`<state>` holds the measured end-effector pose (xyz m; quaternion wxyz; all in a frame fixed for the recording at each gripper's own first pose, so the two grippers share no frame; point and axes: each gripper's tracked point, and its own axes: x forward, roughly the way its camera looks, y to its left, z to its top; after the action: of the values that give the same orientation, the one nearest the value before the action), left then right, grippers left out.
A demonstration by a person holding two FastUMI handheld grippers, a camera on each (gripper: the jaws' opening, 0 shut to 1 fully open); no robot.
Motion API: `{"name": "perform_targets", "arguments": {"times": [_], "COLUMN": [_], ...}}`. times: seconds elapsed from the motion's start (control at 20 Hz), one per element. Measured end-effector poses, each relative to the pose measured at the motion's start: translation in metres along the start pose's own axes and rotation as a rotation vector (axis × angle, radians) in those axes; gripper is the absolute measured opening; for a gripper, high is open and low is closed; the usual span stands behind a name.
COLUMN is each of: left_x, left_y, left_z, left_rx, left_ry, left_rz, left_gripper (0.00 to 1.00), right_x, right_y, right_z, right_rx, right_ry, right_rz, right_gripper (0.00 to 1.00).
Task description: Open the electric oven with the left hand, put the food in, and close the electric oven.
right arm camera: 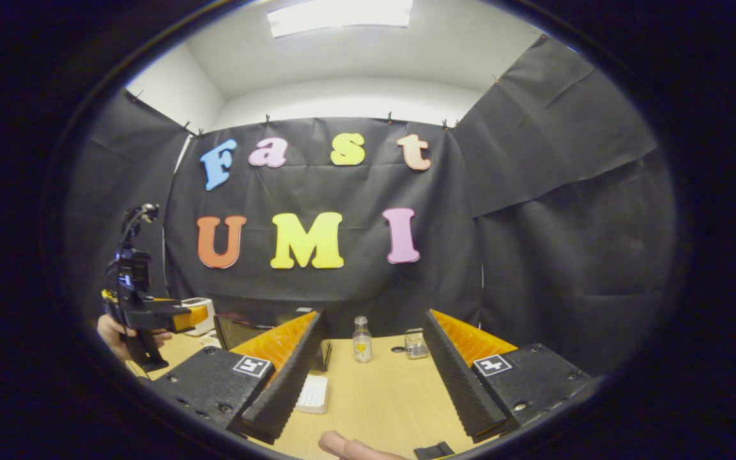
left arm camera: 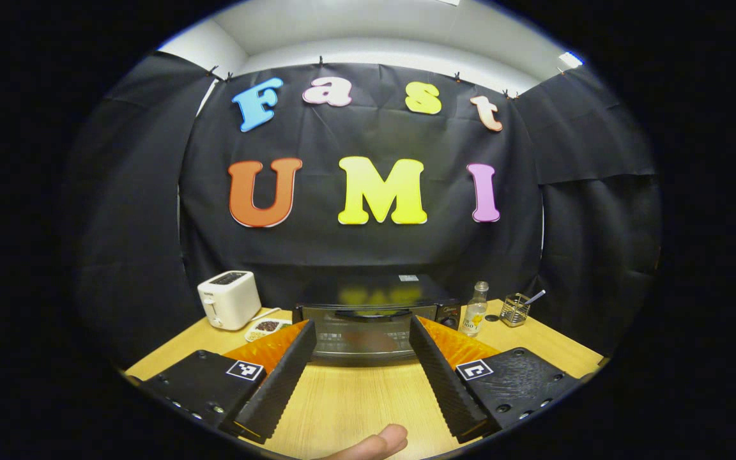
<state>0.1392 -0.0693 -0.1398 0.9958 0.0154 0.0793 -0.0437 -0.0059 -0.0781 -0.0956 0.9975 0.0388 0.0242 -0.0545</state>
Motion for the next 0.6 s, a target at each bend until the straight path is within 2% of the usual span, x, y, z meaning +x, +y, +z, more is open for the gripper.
{"name": "perform_targets", "arguments": {"times": [0.1, 0.15, 0.2, 0.25, 0.35, 0.4, 0.45, 0.5, 0.6], "left_x": [-0.036, -0.053, -0.071, -0.086, -0.115, -0.127, -0.137, -0.144, -0.154], "left_y": [0.008, 0.012, 0.015, 0.017, 0.022, 0.03, 0.035, 0.036, 0.04], "left_z": [0.021, 0.029, 0.032, 0.035, 0.038, 0.042, 0.043, 0.041, 0.03], "left_rx": [0.017, 0.019, 0.009, -0.006, -0.015, 0.001, 0.019, 0.025, 0.003], "left_ry": [-0.052, -0.062, -0.072, -0.079, -0.085, -0.103, -0.118, -0.128, -0.124], "left_rz": [0.033, 0.047, 0.059, 0.071, 0.085, 0.104, 0.12, 0.129, 0.148], "left_gripper": [0.94, 0.95, 0.95, 0.95, 0.95, 0.94, 0.94, 0.94, 0.94], "right_x": [0.003, 0.003, 0.004, 0.005, 0.005, 0.004, 0.003, 0.002, 0.0], "right_y": [0.006, 0.011, 0.016, 0.02, 0.028, 0.034, 0.04, 0.044, 0.05], "right_z": [-0.005, -0.006, -0.006, -0.006, -0.005, -0.004, -0.002, -0.002, 0.0], "right_rx": [0.02, 0.03, 0.035, 0.033, 0.022, 0.021, 0.025, 0.036, 0.076], "right_ry": [0.016, 0.021, 0.02, 0.018, 0.008, 0.0, -0.007, -0.012, -0.023], "right_rz": [0.008, 0.015, 0.02, 0.018, 0.022, 0.029, 0.036, 0.04, 0.041], "right_gripper": [1.0, 0.96, 1.0, 0.96, 1.0, 0.96, 0.96, 1.0, 1.0]}}
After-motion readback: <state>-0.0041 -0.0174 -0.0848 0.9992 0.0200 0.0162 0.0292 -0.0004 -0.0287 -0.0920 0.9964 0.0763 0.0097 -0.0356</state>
